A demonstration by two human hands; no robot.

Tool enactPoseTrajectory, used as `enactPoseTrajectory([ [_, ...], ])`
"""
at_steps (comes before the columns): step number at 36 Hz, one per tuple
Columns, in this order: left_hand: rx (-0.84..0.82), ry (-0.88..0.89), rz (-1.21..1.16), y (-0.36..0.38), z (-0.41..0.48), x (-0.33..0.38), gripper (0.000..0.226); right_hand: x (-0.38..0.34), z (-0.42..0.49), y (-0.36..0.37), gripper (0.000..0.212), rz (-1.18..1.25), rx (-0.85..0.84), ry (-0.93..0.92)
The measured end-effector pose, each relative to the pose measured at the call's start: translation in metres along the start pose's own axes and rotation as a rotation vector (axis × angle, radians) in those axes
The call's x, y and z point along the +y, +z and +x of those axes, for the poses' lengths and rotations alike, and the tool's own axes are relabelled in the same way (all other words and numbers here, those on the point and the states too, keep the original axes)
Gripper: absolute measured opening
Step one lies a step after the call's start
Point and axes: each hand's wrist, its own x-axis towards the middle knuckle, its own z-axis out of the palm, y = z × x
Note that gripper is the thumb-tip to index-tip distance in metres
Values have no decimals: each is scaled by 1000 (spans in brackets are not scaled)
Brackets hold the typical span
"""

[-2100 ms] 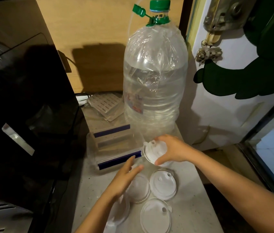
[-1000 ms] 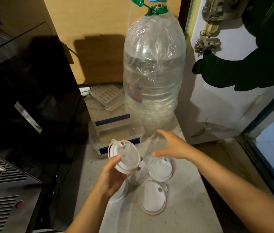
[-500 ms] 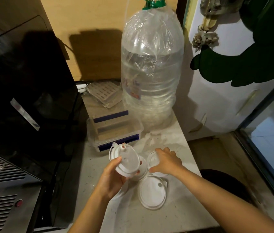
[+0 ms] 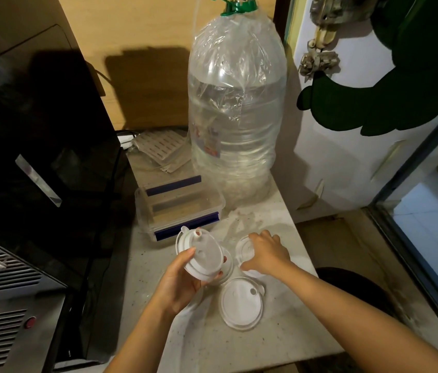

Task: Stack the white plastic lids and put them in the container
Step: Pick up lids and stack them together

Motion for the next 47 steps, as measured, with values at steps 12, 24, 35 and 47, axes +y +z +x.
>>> enactPoseTrajectory([
  [12,-54,-5,6,7,-3,3,94,-7,-30,-66,78,149,131,-243],
  [24,-182,85,205,13,-6,21,81,-39,-60,-101,81,220,64,-676],
  [35,-212,99,187,19,-13,32,93,-55,-62,-100,76,122,-61,-835],
  [47,-282,135,134,23,-17,41,92,-63,-57,-87,83,111,-45,-903],
])
